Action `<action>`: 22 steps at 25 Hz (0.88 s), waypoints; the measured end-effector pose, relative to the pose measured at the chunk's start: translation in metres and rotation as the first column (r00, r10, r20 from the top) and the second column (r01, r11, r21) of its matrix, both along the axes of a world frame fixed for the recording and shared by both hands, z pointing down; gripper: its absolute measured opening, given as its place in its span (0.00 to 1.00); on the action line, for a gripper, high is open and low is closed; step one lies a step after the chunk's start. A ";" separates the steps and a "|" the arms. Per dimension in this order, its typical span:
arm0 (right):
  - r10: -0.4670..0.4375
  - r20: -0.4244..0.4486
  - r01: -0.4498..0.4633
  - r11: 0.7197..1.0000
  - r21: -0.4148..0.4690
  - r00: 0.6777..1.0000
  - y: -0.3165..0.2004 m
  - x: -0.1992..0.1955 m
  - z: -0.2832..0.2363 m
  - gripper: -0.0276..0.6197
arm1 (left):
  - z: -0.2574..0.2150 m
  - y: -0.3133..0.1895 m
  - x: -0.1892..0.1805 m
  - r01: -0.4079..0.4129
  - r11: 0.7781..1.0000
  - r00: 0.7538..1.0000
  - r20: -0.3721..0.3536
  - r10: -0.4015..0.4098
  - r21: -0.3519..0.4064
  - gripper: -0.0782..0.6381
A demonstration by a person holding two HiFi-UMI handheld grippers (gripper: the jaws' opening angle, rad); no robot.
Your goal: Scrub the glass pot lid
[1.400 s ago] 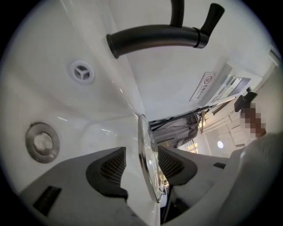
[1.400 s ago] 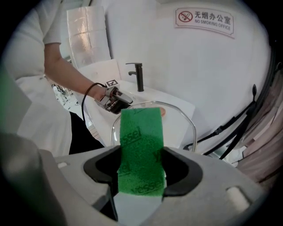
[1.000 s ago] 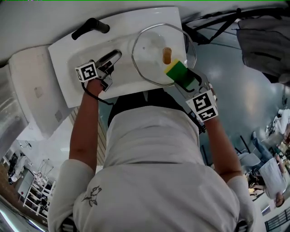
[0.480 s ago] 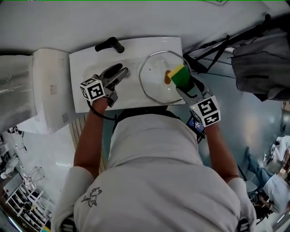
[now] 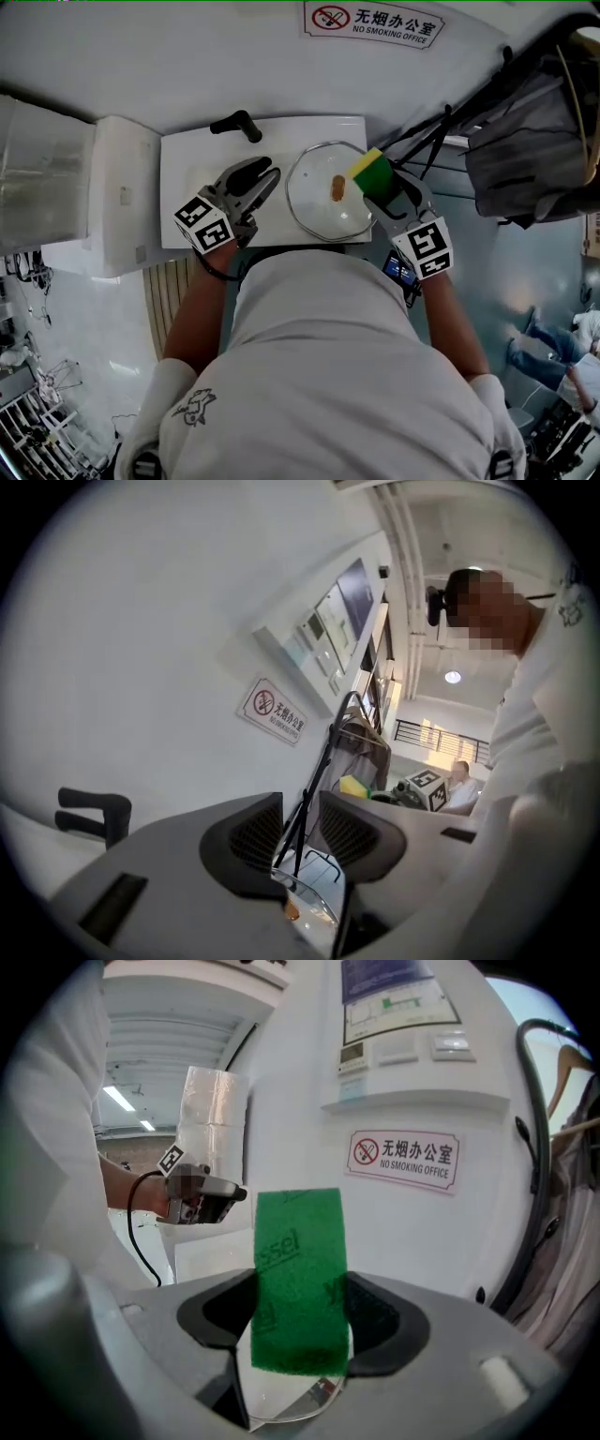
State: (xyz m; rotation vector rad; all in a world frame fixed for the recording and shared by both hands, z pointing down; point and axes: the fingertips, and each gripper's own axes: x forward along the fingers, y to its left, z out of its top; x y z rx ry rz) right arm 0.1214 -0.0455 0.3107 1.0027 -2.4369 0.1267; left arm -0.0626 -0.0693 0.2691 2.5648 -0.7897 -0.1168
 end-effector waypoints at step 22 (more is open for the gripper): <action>0.015 0.082 -0.025 0.992 0.127 0.997 0.035 0.030 -0.067 0.49 | -0.087 0.089 0.032 -0.068 0.982 0.996 0.063 0.058 0.175 0.11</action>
